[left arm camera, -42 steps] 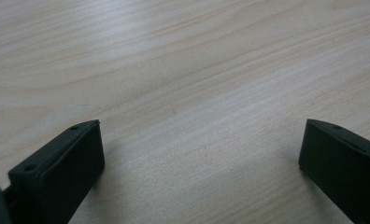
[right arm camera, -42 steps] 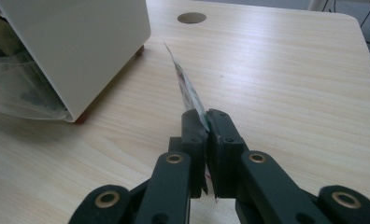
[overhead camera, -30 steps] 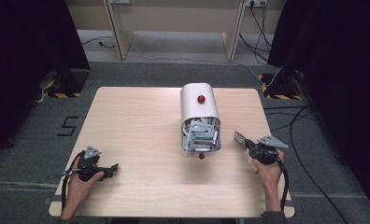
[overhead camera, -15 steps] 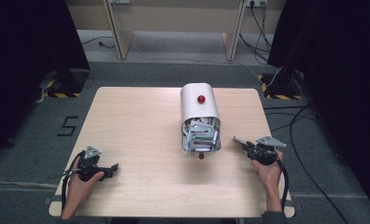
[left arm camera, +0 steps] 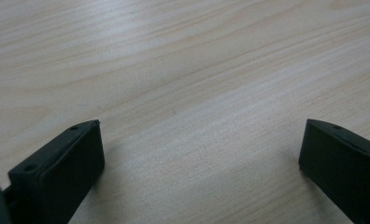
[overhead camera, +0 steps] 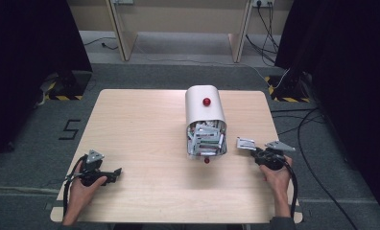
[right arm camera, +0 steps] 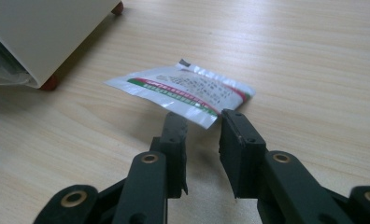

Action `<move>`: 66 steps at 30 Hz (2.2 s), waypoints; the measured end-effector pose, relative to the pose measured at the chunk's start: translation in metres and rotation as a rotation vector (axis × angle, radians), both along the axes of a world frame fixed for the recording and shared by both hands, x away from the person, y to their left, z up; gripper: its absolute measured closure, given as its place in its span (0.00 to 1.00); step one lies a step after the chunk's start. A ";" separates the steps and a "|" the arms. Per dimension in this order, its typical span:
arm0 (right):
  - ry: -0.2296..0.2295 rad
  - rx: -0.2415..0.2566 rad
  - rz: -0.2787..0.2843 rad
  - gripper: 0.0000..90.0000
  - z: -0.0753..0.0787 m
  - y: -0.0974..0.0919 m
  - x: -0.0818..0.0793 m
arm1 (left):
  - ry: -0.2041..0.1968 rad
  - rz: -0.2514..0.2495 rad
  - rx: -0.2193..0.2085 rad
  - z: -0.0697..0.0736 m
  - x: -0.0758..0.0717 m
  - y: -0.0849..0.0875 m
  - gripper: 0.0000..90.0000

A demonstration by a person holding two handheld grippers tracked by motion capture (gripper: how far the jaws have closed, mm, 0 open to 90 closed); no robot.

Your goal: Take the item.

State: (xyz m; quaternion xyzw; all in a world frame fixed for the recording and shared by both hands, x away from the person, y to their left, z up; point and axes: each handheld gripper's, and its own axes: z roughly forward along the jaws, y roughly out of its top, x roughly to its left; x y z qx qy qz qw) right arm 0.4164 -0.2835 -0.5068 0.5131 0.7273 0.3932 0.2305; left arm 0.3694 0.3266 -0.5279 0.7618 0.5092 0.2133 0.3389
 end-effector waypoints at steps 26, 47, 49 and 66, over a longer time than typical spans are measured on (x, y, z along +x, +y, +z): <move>-0.018 0.051 -0.004 0.53 0.015 0.004 -0.012 | 0.000 0.000 0.000 0.000 0.000 0.000 0.00; -0.021 0.081 -0.011 0.35 0.031 0.020 -0.029 | 0.000 0.000 0.000 0.000 0.000 0.000 0.00; -0.023 0.083 -0.007 0.35 0.032 0.022 -0.031 | 0.000 0.000 0.000 0.000 0.000 0.000 0.00; -0.034 0.061 0.044 0.36 0.032 0.039 -0.049 | 0.000 0.000 0.000 0.000 0.000 0.000 0.00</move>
